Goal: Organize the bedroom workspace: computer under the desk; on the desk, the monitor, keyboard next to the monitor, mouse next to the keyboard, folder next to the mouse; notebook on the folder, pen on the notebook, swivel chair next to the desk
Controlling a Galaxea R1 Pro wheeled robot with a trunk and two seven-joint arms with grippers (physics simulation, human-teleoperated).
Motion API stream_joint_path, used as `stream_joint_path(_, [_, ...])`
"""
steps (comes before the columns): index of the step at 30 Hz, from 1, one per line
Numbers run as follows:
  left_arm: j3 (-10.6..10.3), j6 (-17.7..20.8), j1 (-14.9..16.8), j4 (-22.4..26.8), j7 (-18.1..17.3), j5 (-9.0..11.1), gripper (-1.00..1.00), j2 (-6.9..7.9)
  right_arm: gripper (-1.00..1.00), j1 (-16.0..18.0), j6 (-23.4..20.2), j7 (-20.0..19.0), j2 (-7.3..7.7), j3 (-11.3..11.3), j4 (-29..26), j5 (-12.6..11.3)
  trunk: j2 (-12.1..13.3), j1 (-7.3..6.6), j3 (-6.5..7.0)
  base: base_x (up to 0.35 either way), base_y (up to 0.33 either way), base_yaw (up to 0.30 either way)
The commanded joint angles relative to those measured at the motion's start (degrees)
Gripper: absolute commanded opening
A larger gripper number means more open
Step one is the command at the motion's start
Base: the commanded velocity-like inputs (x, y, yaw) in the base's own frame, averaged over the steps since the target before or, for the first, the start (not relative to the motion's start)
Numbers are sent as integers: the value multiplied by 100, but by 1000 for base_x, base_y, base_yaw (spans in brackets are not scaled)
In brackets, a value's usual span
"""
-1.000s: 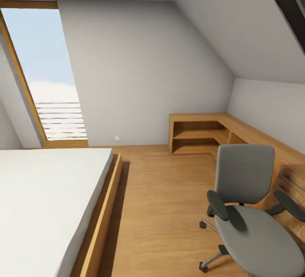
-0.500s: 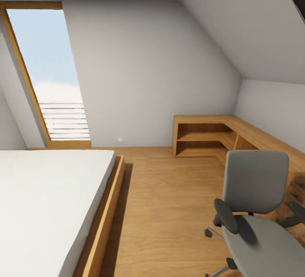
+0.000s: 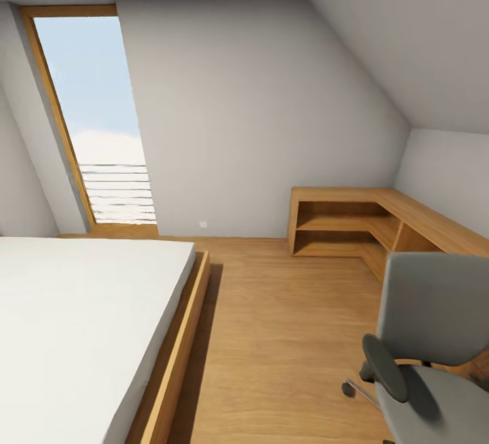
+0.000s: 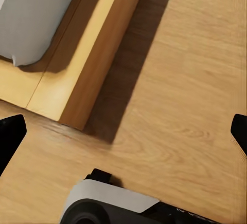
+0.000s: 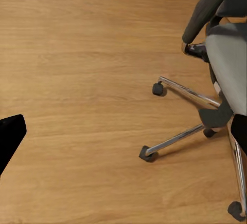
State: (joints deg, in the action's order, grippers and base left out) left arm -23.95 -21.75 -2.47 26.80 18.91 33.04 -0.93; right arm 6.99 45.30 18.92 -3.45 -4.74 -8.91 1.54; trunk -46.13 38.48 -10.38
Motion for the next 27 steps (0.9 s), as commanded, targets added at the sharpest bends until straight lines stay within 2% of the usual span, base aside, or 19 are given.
stream_joint_path(1, [-48, -22, 2, 9, 43, 48, 100, 6, 100, 4, 1, 60, 1, -44, 4, 17, -5, 4, -7, 311, -13, 4])
stream_joint_path(27, [-48, -22, 1, 9, 42, 44, 100, 6, 100, 4, -4, 59, 3, -43, 4, 13, -5, 4, -7, 320, -82, 0])
